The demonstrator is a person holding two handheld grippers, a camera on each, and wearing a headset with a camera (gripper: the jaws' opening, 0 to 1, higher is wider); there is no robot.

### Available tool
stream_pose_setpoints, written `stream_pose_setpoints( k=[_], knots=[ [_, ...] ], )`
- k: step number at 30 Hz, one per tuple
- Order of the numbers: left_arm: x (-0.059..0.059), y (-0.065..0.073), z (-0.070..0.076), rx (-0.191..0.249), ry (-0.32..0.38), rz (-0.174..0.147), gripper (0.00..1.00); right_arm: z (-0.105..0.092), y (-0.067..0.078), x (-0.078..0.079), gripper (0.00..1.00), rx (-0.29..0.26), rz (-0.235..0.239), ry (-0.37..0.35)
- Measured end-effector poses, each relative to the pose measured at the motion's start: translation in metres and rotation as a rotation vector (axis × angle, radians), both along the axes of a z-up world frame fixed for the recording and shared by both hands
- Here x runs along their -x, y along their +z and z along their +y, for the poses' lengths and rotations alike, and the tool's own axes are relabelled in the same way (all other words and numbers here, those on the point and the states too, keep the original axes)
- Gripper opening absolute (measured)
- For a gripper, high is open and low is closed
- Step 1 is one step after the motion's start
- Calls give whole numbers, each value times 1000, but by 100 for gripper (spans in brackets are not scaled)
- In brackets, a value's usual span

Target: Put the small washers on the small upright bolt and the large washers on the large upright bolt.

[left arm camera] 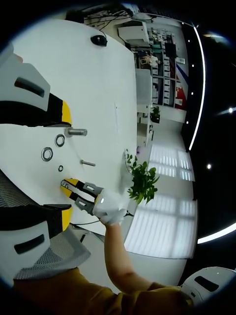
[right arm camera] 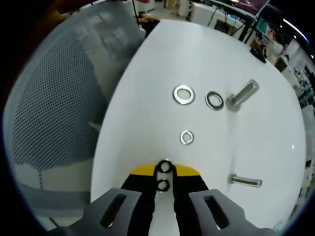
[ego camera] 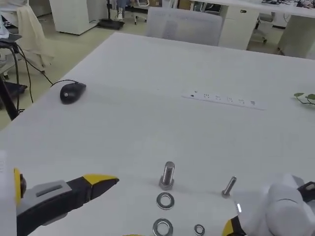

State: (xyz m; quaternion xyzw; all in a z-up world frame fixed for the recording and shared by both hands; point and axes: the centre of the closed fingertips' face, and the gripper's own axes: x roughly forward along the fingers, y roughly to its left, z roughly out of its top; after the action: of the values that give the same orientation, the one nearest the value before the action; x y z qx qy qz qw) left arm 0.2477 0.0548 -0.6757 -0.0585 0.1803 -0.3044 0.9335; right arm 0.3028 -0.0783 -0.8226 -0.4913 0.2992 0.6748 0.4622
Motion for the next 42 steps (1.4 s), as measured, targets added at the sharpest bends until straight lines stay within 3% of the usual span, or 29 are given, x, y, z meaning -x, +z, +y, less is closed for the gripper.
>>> stream_pose_setpoints(
  k=[13,21,26,33,42],
  knots=[
    [-1,-3,-3,-7,-6,11,63,0,2,-1,12,-12,19,-45],
    [-4,-6,-5,-8,-11,13,63,3,22,-8,12,-40,14,-69],
    [-6,-7,-5,-14,-15,15,63,7,45,-20,12,-78,-11,-88],
    [-8,-7,-8,-16,-26,16,63,6,73,-50,12,-104,-70,-116],
    [-7,-8,-8,-16,-18,17,63,6,80,-81,12,-102,-108,-138]
  ],
)
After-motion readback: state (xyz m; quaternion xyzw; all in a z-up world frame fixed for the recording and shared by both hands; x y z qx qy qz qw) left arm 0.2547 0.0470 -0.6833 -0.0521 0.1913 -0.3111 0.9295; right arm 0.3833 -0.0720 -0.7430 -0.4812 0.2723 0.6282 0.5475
